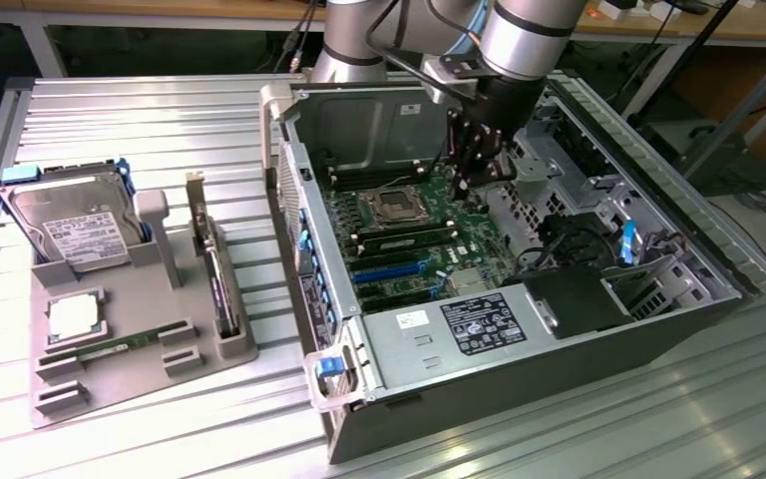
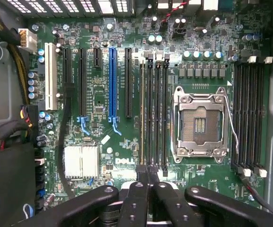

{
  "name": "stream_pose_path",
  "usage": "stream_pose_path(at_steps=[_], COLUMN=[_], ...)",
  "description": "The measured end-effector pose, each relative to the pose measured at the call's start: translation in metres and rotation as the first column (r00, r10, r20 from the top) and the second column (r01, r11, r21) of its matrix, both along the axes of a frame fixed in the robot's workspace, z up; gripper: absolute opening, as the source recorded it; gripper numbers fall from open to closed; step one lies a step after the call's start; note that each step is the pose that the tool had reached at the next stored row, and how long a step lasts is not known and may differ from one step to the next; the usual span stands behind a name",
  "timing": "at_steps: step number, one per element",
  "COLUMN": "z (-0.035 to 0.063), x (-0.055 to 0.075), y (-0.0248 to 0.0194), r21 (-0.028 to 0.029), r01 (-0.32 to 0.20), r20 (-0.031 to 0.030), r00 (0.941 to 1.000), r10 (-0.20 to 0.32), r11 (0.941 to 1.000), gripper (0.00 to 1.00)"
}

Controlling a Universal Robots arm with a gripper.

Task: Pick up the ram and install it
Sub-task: 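Press down the ram until it locks into place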

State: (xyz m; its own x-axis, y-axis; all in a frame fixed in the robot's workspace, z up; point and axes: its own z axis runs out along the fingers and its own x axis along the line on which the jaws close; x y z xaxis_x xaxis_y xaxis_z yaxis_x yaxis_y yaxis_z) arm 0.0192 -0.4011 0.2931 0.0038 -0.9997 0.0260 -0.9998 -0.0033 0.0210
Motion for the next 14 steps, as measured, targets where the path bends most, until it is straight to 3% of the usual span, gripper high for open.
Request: stream_pose_path(at_steps=[2,6,10,12,14], z=[0.0000,0.0000,0.0000,0.0000,0.0000], x=[0.0000,0.0000,0.0000,0.0000,0.0000], y=[0.0000,0.0000,0.0000,0.0000,0.0000], r21=[0.0000,-0.0001,-0.0001,0.0000,-0.0001], r01=[0.011,0.109,0.232,0.267,0.316], r20=[0.0000,0.0000,0.0000,0.0000,0.0000], r00=[0.9999,0.9941,0.9727,0.9637,0.9487], r10=[-0.011,-0.109,-0.232,-0.267,-0.316], r11=[0.9999,0.9941,0.9727,0.9637,0.9487], gripper=[0.10,0.10,0.10,0.10,0.10])
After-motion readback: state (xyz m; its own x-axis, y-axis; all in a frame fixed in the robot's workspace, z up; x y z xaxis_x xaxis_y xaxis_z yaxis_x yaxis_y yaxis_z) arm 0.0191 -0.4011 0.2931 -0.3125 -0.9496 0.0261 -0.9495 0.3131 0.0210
